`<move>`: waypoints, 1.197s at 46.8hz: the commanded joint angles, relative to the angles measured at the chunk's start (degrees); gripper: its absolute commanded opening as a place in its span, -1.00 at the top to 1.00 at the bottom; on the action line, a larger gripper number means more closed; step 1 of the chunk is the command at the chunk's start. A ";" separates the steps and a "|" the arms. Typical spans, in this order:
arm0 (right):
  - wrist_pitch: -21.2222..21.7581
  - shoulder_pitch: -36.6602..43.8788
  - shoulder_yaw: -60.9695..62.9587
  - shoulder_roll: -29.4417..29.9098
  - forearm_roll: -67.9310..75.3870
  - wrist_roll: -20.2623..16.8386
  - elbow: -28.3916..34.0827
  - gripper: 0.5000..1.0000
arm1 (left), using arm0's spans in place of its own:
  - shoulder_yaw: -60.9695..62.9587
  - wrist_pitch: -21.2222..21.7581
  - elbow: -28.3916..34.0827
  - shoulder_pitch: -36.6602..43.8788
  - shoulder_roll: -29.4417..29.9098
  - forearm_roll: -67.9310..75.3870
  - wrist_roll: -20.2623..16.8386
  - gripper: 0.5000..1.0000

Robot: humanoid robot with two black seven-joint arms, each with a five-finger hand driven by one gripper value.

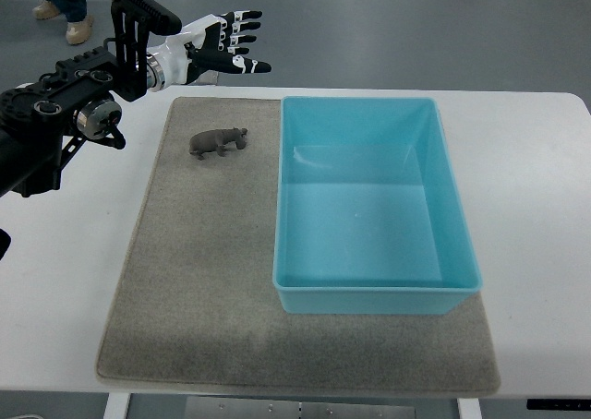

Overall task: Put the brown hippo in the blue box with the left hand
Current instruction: 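Swing the left hand over the grey hippo, fingers pointing down, then lower the left hand onto the grey hippo and close fingers around it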

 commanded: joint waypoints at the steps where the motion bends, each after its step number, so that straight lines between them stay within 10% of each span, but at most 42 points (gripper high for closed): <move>1: 0.00 0.04 0.00 0.00 0.00 0.00 0.00 -0.74 | 0.30 -0.10 -2.76 -0.10 1.32 5.15 0.17 -0.99; 39: 0.00 -0.05 0.00 0.00 0.00 0.00 0.00 -0.74 | 0.21 -14.25 -8.91 -5.19 10.02 47.69 -0.01 -0.99; 56: 0.00 -0.05 0.00 0.00 0.00 0.00 0.00 -0.74 | 0.30 -10.13 -11.91 -4.67 7.39 61.06 0.52 -0.99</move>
